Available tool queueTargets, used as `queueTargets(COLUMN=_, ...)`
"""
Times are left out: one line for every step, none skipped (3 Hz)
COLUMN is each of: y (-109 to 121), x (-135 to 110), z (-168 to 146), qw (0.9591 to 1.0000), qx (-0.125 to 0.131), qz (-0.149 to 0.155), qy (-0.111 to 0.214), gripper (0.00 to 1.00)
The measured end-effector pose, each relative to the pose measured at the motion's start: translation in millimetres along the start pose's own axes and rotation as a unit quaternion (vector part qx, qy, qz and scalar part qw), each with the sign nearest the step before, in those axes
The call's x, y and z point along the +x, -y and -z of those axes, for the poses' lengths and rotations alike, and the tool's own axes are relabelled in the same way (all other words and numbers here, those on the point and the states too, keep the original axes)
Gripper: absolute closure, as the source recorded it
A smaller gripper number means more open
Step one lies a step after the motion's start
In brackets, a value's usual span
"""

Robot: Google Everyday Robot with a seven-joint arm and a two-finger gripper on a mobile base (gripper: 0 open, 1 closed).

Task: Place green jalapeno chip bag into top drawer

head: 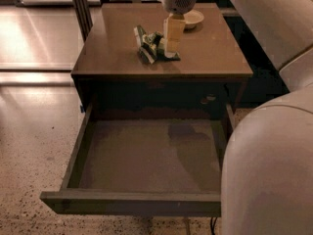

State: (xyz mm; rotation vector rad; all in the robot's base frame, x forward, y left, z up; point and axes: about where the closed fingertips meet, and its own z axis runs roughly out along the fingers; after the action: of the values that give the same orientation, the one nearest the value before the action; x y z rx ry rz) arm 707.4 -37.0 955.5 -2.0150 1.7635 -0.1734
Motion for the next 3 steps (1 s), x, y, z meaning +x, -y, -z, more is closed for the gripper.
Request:
queueTargets(y=0, x=0, z=0, qw=1.0, qx=0.0, qz=0.0, qy=0.0, gripper=0.0)
queueTargets(y=17, x=-11, z=-14, qw=0.9998, qx=0.003, qz=0.019, qy=0.009, gripper=0.0)
queueTargets(y=35, x=-29, z=-36, qw=0.9987, qx=0.001, qz=0.045, qy=0.025, gripper=0.0)
